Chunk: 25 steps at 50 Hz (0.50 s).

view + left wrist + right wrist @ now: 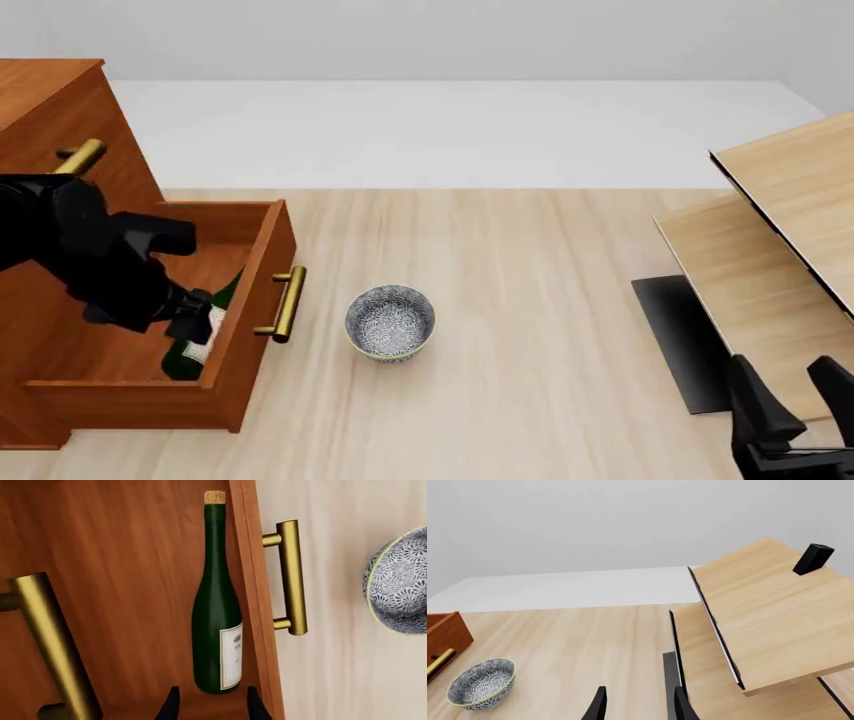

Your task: Put the wine bottle in the bottom drawer of the cabinet.

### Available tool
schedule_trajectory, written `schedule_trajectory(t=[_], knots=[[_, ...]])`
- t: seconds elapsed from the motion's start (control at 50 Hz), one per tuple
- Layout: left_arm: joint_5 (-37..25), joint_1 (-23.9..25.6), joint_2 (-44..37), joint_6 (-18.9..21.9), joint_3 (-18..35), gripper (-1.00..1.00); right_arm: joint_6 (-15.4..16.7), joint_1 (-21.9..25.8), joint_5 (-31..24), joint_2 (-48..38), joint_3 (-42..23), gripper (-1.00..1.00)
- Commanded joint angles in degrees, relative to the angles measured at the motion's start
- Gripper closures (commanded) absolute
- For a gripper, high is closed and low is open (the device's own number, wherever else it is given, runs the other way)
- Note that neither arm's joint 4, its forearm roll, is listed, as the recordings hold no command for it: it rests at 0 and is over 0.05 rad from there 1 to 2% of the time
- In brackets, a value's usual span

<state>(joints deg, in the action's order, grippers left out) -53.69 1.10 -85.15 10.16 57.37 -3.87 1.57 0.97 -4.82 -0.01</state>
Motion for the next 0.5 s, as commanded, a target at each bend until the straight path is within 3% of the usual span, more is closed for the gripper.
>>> schedule_trajectory(t=[0.02,0.3,0.38,0.5], knots=[[-4.28,-1.45,1.51,-2.89,4.84,-1.0,0.19,0.04,0.19,-0.23,0.0,-1.0],[-4.26,1.0,1.71,-3.85,5.89,-1.0,0.18,0.02,0.45,-0.32,-0.01,-1.0],[-3.94,3.64,1.67,-5.65,7.87,-1.0,0.09,-0.09,0.24,-0.13,0.0,-1.0],[-1.03,9.07,0.79,-8.17,5.84,-1.0,0.1,0.12,-0.33,0.51,-0.01,-1.0]])
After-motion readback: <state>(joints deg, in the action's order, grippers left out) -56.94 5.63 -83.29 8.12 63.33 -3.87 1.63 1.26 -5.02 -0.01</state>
